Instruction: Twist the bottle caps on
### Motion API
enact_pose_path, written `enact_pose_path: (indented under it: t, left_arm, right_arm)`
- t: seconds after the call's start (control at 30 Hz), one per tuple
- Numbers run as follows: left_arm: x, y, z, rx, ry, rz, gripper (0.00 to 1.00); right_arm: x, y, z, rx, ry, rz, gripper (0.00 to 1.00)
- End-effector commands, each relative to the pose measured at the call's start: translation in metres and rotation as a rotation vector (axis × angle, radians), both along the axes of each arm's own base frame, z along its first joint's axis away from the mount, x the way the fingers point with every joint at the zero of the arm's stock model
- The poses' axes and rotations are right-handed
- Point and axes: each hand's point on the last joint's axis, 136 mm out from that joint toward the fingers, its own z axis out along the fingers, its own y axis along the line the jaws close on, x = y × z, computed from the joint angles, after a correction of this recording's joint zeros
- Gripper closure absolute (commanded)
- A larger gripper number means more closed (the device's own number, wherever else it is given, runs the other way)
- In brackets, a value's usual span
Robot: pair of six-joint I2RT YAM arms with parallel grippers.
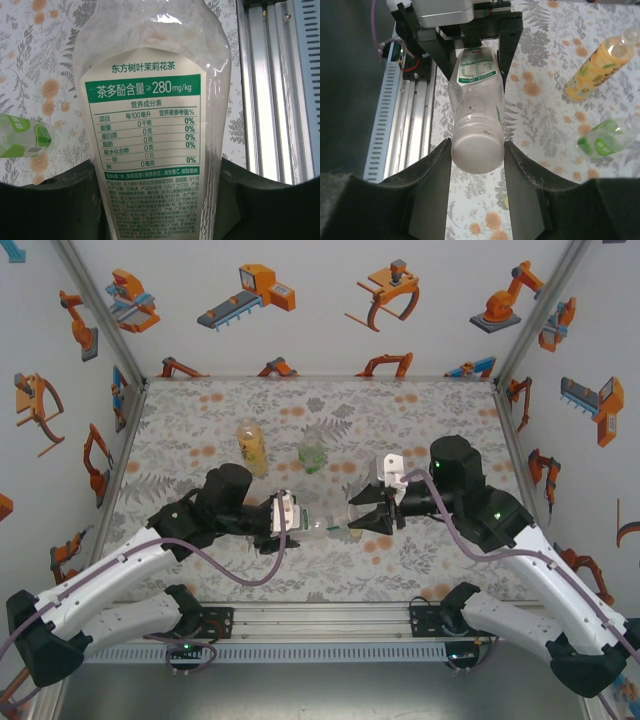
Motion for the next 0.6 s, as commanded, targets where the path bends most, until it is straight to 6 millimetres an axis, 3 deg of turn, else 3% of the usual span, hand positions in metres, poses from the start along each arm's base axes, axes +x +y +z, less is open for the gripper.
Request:
enact_pose_path:
  t: [0.0,0.33,0.57]
  left_arm:
    - [0.007,-0.005,0.018,-0.040,-0.052,0.016,0.97]
    - [0.021,-0.002,0.015,-0.027,-0.085,0.086,0.97]
    - [0.027,-0.002,0.013,-0.018,-0.096,0.110,0.97]
  right_arm:
    - [0.015,0.006,0.007,0.071,0.217,-0.122,0.97]
    - [0.058,-0.007,-0.006,0.257,0.787,-0.507,1.00]
    - [0.063,-0.015,-0.050,0.183,1.200,-0.723,1.00]
